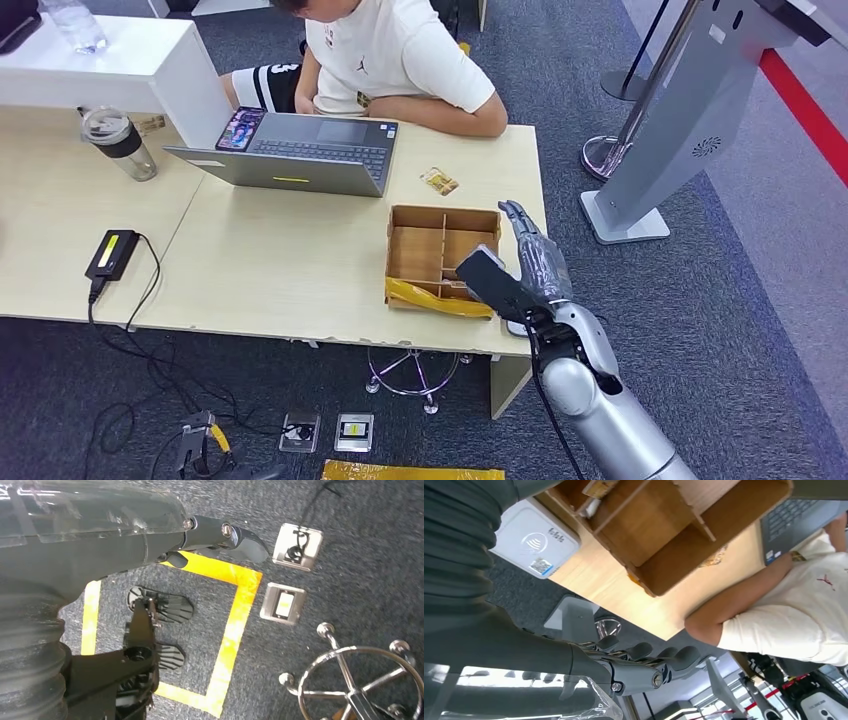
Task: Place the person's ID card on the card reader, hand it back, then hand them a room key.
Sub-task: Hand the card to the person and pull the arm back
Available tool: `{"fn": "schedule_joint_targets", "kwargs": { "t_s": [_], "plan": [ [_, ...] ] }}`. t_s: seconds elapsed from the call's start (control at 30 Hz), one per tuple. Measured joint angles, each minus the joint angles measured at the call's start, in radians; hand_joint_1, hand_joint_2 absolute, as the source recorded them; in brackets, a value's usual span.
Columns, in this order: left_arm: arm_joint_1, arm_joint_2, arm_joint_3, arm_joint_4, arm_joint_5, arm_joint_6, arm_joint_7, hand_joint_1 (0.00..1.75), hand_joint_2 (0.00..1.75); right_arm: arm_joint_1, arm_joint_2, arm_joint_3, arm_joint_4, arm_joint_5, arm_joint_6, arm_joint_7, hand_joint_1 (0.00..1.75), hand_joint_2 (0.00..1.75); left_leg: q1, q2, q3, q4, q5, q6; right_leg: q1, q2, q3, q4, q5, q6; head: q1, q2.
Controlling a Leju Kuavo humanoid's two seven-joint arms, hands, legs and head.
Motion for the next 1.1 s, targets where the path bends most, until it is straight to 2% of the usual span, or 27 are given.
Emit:
{"fn": "schedule_joint_targets", "kwargs": {
  "t_s": [0.47, 0.8, 1.1],
  "plan": [
    [0.029, 0.01, 0.019, 0.0, 0.031, 0.018, -0.019, 0.0, 1.75, 0.031, 0.014, 0.036, 0.054, 0.116, -0.199, -0.103, 0.0, 1.75, 0.0, 0.0, -0.001, 0.0, 0.0, 0.0, 0.0, 0.0, 0.0, 0.0, 0.0, 0.0, 0.0, 0.0],
    [0.035, 0.01, 0.032, 0.0, 0.036, 0.019, -0.029, 0.0, 1.75, 0.019, 0.066, 0.082, 0.11, 0.162, -0.191, -0.121, 0.0, 1.75, 0.0, 0.0, -0.001, 0.0, 0.0, 0.0, 0.0, 0.0, 0.0, 0.0, 0.0, 0.0, 0.0, 0.0],
    [0.039, 0.01, 0.035, 0.0, 0.035, 0.02, -0.031, 0.0, 1.75, 0.002, 0.101, 0.115, 0.179, 0.186, -0.146, -0.091, 0.03, 1.75, 0.0, 0.0, -0.001, 0.0, 0.0, 0.0, 0.0, 0.0, 0.0, 0.0, 0.0, 0.0, 0.0, 0.0]
  ]
}}
